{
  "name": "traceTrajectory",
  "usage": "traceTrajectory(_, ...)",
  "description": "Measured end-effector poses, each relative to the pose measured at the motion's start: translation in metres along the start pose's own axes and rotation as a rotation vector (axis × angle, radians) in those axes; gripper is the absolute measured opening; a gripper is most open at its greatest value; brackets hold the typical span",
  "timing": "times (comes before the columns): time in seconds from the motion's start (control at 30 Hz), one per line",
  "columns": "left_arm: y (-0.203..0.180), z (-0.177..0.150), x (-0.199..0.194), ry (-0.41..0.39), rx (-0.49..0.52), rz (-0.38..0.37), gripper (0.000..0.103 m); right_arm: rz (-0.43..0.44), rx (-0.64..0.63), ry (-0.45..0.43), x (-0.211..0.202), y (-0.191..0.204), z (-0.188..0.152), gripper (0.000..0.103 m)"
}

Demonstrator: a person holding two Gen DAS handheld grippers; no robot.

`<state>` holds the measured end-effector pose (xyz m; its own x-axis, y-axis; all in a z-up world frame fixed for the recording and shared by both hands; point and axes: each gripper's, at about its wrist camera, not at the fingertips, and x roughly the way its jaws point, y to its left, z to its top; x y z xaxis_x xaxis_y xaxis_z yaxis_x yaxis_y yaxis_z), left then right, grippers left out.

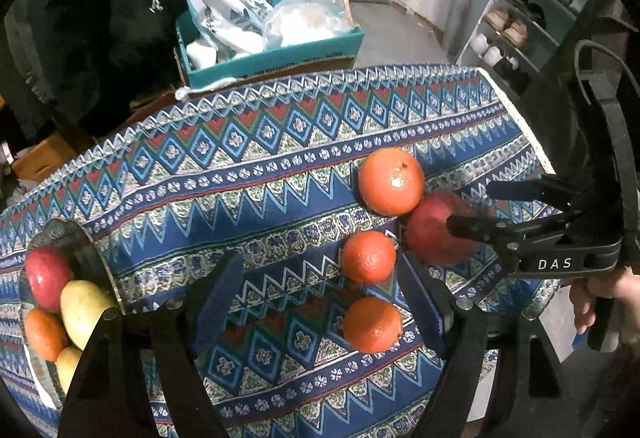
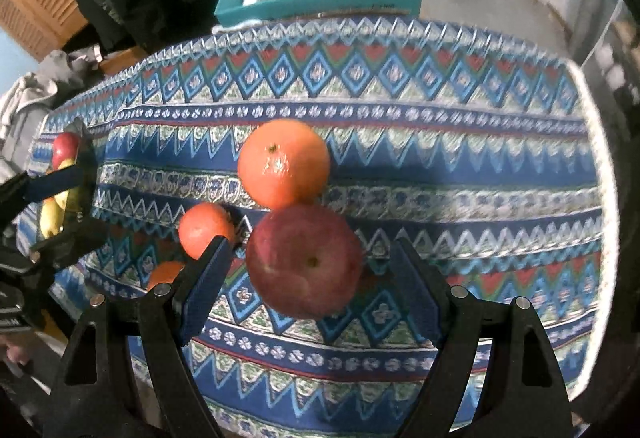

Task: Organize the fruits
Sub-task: 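Grasp an orange with the left tool while the right tool grasps the red apple, then lift the orange and red apple off the table with both tools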

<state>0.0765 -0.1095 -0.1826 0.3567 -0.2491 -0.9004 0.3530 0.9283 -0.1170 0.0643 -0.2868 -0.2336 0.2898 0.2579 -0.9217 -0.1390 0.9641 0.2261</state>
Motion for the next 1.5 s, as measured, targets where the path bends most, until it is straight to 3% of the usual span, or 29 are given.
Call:
traceTrajectory(0.4,0.0,-0.003,0.028,0.053,0.008,0.009,0.08,0.026,0.015,0.086,0.046,0.0,0.0,0.082)
traceTrajectory(0.5,-0.001,-0.002,0.031,0.06,0.012,-0.003,0.08,0.054,0.032,0.095,0.052,-0.002,-0.002,0.076)
traceTrajectory(0.87,-0.017,0.0,0.061,0.114,0.036,-0.042,0.08,-0.032,0.083,-0.004,0.014,-0.024,-0.005,0.076)
traceTrajectory(1.27,-0.037,-0.002,0.093,0.175,0.081,-0.027,0.08,-0.033,0.1,-0.024,-0.007,-0.038,-0.011,0.076)
traceTrajectory(1.5,-0.045,-0.003,0.097,0.175,0.112,-0.052,0.047,-0.03,0.1,-0.017,0.0,-0.033,-0.009,0.076)
